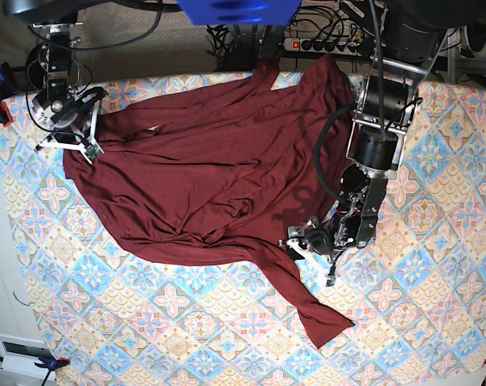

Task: Layout the t-shirt on the table in an organized manner, then fold the t-shirt properly
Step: 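Bring the left gripper back and pull the shirt side flat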

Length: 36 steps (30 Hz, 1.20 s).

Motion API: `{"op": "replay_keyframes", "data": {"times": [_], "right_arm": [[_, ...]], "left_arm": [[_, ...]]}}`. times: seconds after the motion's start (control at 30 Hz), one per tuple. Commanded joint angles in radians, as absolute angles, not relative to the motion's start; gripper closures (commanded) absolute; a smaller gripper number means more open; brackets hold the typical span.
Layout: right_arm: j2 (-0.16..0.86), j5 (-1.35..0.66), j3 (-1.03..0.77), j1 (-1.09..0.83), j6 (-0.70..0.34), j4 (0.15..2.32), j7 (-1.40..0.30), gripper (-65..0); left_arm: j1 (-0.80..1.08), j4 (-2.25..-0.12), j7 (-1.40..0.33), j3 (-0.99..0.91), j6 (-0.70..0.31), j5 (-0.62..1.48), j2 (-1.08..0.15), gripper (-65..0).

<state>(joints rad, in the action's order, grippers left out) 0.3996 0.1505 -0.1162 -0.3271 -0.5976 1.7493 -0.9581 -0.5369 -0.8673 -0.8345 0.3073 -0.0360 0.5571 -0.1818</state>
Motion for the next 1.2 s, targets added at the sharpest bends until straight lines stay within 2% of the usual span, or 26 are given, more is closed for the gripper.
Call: {"op": "replay_keyframes", "data": {"times": [0.0,0.07,0.13,0.2,0.3,0.33,0.43,0.53,0.73,0.87,1.17], "right_arm": [[0.417,0.154,-0.124,-0.32,-0.595,1.768,-0.952,-10.6],[0.417,0.154,-0.124,-0.32,-0.595,1.768,-0.952,-10.6],[0.417,0.154,-0.124,-0.32,-0.595,1.768,-0.952,-10.6],[0.417,0.154,-0.124,-0.32,-0.595,1.768,-0.952,-10.6],[0.417,0.154,-0.124,-0.315,-0.595,1.767,-0.952,-10.6],[0.417,0.154,-0.125,-0.315,-0.595,1.764,-0.952,-10.6],[0.417,0.154,-0.128,-0.314,-0.595,1.764,-0.952,-10.6],[0.417,0.154,-0.128,-0.314,-0.595,1.764,-0.952,-10.6],[0.417,0.154,-0.128,-0.314,-0.595,1.762,-0.952,-10.6],[0.417,0.154,-0.125,-0.314,-0.595,1.762,-0.952,-10.6],[0.417,0.154,-0.124,-0.314,-0.595,1.764,-0.952,-10.7]], "left_arm": [[-0.565,-0.885,-0.828,0.321,-0.039,0.565,-0.193,-37.7],[-0.565,-0.883,-0.828,0.36,-0.039,0.564,-0.196,-37.0],[-0.565,-0.883,-0.829,0.42,-0.039,0.549,-0.196,-32.2],[-0.565,-0.883,-0.831,0.49,-0.039,0.515,-0.196,-22.0],[-0.564,-0.883,-0.851,0.535,-0.039,0.463,-0.197,-2.6],[-0.562,-0.883,-0.857,0.533,-0.039,0.443,-0.197,0.0],[-0.562,-0.885,-0.854,0.532,-0.039,0.389,-0.209,0.0],[-0.567,-0.891,-0.849,0.515,-0.039,0.383,-0.275,0.0],[-0.521,-0.987,-0.857,0.308,-0.045,0.383,-0.395,0.0],[-0.466,-1.049,-0.857,0.236,-0.047,0.383,-0.489,0.0],[-0.343,-1.106,-0.851,0.028,-0.047,0.381,-0.578,0.0]]}}
